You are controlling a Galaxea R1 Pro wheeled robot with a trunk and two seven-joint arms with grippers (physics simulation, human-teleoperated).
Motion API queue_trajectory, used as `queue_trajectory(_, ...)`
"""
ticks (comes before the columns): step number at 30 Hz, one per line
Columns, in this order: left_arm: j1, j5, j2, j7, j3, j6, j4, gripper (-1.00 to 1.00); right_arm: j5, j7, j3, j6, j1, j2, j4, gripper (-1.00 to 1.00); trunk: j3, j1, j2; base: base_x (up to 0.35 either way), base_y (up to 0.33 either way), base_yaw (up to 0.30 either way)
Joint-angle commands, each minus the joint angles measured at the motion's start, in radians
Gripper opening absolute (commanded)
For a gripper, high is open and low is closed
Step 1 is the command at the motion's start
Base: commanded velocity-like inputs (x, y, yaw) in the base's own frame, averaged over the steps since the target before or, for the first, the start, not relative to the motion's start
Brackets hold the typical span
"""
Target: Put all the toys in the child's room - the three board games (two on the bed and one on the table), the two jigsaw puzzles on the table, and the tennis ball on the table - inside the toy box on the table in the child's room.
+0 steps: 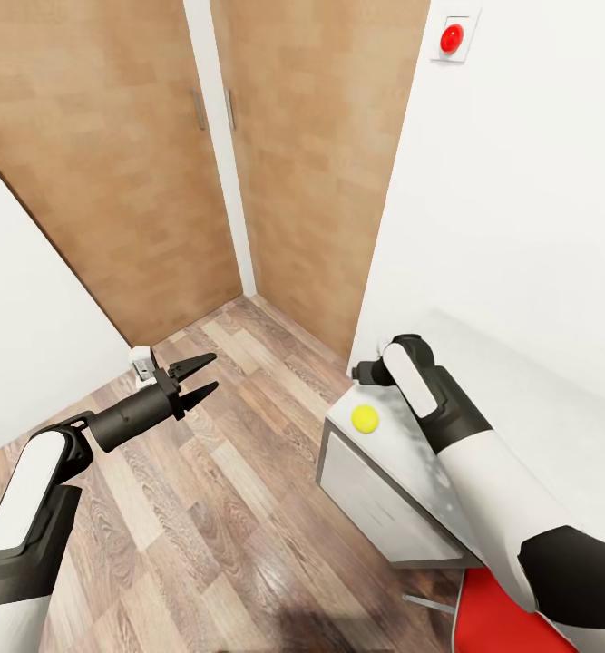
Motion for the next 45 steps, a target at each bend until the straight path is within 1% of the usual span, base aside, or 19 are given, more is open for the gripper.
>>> queue_trajectory(1, -0.001, 0.000, 0.000, 0.000, 0.001, 0.004, 0.000, 1.00, -0.010, -0.011, 0.003, 0.002, 0.000, 0.001, -0.001, 1.00, -0.002, 0.001, -0.002, 0.000, 0.000, 0.000)
queue_trajectory(18, -0.001, 0.000, 0.000, 0.000, 0.001, 0.005, 0.000, 1.00, -0.017, -0.012, 0.012, 0.002, 0.005, 0.012, -0.013, 1.00, -0.002, 0.001, -0.002, 0.000, 0.000, 0.000)
queue_trajectory(31, -0.001, 0.000, 0.000, 0.000, 0.001, 0.005, 0.000, 1.00, -0.018, -0.011, 0.012, 0.002, 0.006, 0.013, -0.014, 1.00, -0.002, 0.001, -0.002, 0.000, 0.000, 0.000)
queue_trajectory(45, -0.001, 0.000, 0.000, 0.000, 0.001, 0.004, 0.000, 1.00, -0.018, -0.011, 0.013, 0.002, 0.054, 0.014, -0.014, 1.00, -0.002, 0.001, -0.002, 0.000, 0.000, 0.000)
